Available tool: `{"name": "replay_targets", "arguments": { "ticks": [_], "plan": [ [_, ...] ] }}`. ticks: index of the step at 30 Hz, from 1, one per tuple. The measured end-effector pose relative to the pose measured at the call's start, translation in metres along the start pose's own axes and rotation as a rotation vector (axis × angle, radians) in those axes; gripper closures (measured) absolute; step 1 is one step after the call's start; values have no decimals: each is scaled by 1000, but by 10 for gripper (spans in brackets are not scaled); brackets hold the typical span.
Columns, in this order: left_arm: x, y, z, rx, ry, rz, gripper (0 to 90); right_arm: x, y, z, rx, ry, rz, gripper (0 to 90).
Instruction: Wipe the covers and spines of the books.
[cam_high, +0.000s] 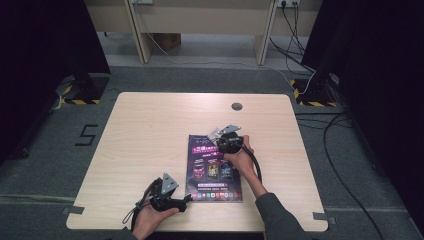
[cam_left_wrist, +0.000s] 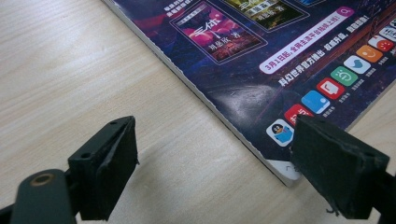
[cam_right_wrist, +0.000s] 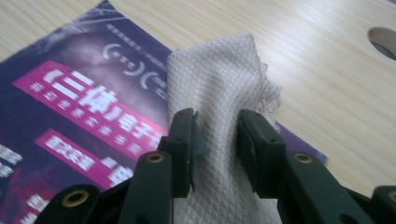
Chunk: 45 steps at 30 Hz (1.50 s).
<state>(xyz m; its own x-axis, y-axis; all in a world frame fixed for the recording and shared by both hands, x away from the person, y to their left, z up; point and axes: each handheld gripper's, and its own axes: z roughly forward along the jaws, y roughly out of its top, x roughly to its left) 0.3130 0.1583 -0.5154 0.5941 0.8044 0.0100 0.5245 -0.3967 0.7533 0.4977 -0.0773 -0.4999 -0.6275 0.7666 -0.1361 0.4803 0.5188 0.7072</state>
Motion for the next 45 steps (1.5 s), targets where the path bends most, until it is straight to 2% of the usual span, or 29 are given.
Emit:
{"name": "replay_targets", "arguments": {
  "ticks": [2,9,12,14,18,20,25,28,30,34,38,45],
  "plan": [
    [0,0,0,6,-1,3,142,6,5,4,3,20,1,665],
    [0,0,0,4,0,-2,144,30,25,18,4,52,-46,665],
    [0,1,-2,2,-14,-8,157,38,31,23,4,65,-63,665],
    [1,2,-2,8,-39,-16,158,42,34,24,10,71,-80,666],
    [7,4,-7,-6,-34,-28,161,50,32,22,0,97,-87,666],
    [13,5,-10,-24,-24,-52,161,53,29,18,0,119,-92,666],
    [33,6,-18,-50,26,-110,162,63,16,5,-14,160,-136,667],
    [43,6,-23,-62,73,-112,166,70,8,-5,-15,189,-160,667],
    [49,6,-25,-67,90,-114,166,75,4,-10,-13,211,-163,667],
    [61,3,-28,-62,117,-152,171,83,-3,-20,-15,241,-196,667],
    [67,1,-30,-69,131,-172,171,92,-15,-34,-9,273,-208,666],
    [69,0,-32,-68,143,-183,171,111,-35,-58,-19,315,-270,667]
  ]
}}
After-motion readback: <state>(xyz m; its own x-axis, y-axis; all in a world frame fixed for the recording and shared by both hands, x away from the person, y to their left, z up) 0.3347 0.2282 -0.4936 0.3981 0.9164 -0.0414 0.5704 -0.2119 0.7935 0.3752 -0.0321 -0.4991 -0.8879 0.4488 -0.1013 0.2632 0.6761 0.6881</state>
